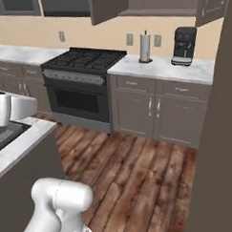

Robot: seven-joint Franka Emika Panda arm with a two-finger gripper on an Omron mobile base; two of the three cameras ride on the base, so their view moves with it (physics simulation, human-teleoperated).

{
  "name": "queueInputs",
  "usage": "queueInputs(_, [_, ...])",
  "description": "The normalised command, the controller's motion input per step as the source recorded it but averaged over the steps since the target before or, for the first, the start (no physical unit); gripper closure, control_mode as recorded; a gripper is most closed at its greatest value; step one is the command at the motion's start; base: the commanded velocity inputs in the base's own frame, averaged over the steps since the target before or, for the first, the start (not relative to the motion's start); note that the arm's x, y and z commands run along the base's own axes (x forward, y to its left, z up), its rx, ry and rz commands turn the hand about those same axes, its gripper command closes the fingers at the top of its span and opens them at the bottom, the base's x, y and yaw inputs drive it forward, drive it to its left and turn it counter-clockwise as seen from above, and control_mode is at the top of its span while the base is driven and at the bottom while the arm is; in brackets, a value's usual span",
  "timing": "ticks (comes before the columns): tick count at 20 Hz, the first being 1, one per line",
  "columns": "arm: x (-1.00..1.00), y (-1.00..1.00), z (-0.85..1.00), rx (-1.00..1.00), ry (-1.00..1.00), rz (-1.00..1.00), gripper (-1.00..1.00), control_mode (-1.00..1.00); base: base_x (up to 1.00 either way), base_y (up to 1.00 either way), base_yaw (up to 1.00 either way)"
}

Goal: Get the candle and the beer from the cabinet and move them to the dining counter.

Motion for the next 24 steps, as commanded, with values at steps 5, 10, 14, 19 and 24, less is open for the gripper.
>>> queueInputs(5, [0.0,0.0,0.0,0.0,0.0,0.0,-1.0,1.0,0.96,0.09,-0.35])
queueInputs(10, [0.0,0.0,0.0,0.0,0.0,0.0,-1.0,1.0,0.87,0.4,-0.31])
queueInputs(14, [0.0,0.0,0.0,0.0,0.0,0.0,-1.0,1.0,0.85,0.58,-0.25])
queueInputs(19, [0.0,0.0,0.0,0.0,0.0,0.0,-1.0,1.0,0.88,0.64,-0.2])
queueInputs(24, [0.0,0.0,0.0,0.0,0.0,0.0,-1.0,1.0,0.87,0.11,-0.15])
